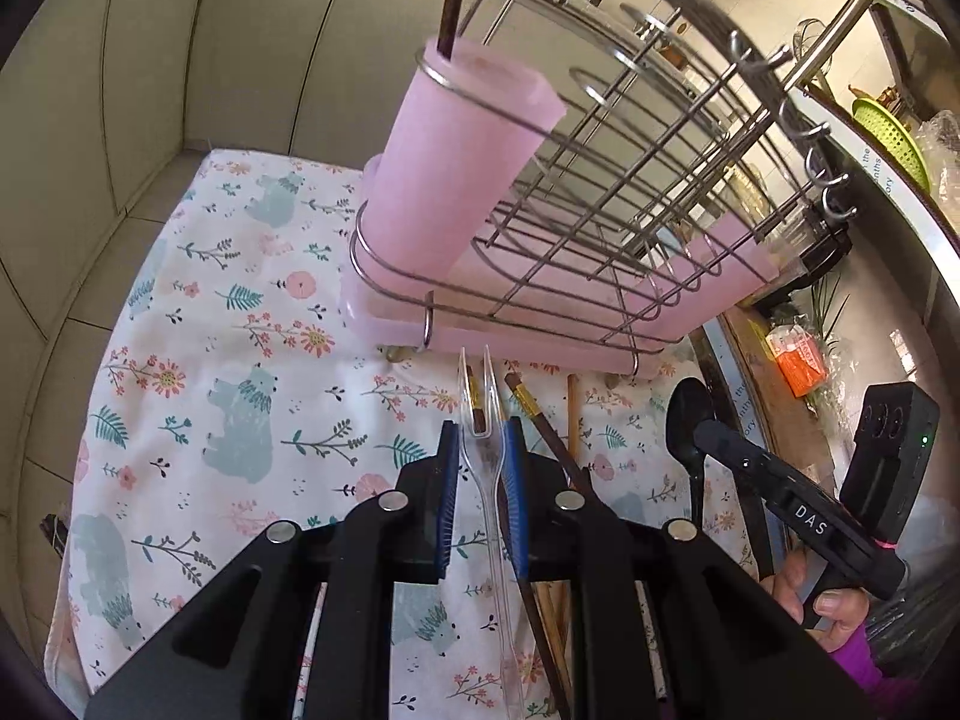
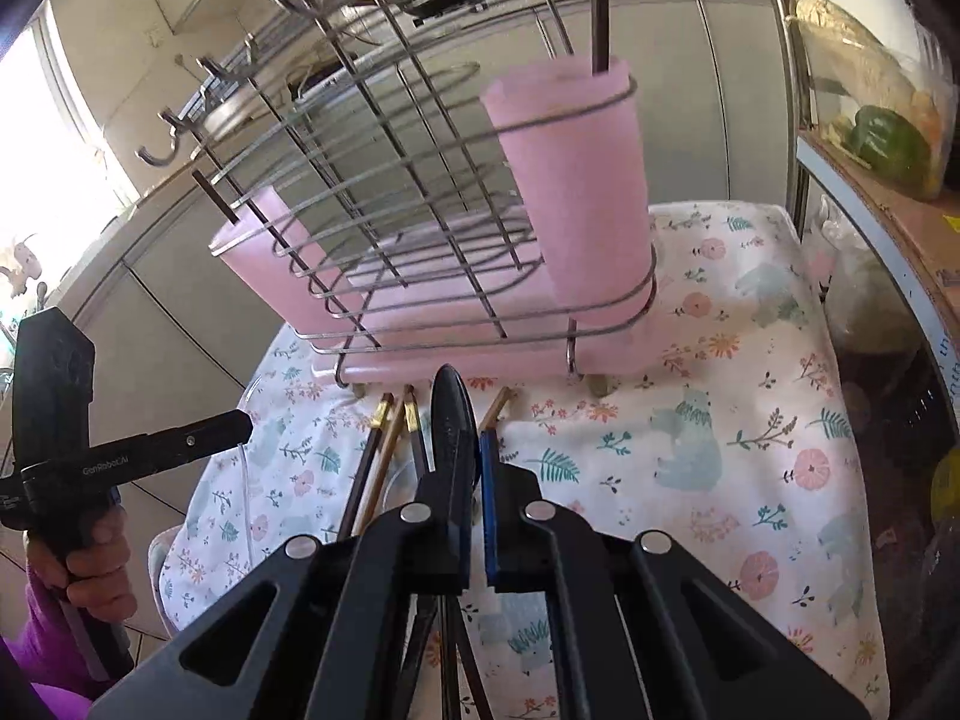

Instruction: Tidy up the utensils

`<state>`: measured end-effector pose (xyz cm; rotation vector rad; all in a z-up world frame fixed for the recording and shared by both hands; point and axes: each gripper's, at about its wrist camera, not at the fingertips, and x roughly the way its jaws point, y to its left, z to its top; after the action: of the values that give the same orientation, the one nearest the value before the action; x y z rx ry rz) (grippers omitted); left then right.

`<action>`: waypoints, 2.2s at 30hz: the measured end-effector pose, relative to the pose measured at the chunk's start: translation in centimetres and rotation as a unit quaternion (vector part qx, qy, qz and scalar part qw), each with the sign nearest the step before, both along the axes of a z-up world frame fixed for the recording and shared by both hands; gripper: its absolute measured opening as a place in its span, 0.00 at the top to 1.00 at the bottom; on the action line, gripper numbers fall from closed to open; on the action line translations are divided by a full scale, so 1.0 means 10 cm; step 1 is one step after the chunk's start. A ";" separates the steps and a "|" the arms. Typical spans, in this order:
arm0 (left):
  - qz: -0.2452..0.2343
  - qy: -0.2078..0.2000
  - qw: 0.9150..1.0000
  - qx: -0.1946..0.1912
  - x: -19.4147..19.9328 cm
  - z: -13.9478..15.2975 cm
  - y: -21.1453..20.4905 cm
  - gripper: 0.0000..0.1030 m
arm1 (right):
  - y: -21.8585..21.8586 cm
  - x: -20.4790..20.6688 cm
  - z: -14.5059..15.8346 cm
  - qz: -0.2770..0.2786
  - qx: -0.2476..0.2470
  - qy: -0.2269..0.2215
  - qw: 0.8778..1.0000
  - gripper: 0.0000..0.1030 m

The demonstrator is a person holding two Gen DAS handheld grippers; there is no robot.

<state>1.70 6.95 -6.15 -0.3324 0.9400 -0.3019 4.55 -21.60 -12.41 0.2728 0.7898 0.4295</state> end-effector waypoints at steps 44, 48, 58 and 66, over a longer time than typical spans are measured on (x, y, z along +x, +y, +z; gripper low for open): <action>0.162 -0.295 0.939 0.076 0.40 2.01 0.21 0.86 | -0.71 0.47 1.67 -0.171 0.089 -0.425 0.885 0.98; 0.158 -0.283 0.942 0.086 0.53 1.89 0.18 0.86 | -0.67 0.56 1.59 -0.176 0.070 -0.431 0.882 0.98; 0.140 -0.236 0.957 0.091 0.68 1.52 0.15 0.86 | -0.66 0.58 1.28 -0.173 0.068 -0.391 0.901 0.98; 0.128 -0.196 0.968 0.090 0.68 1.20 0.10 0.86 | -0.61 0.42 1.05 -0.155 0.058 -0.352 0.921 0.98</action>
<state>8.52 7.96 5.88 -0.2131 0.5211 -0.0387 8.80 -27.72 -1.94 0.3197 0.0086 0.2440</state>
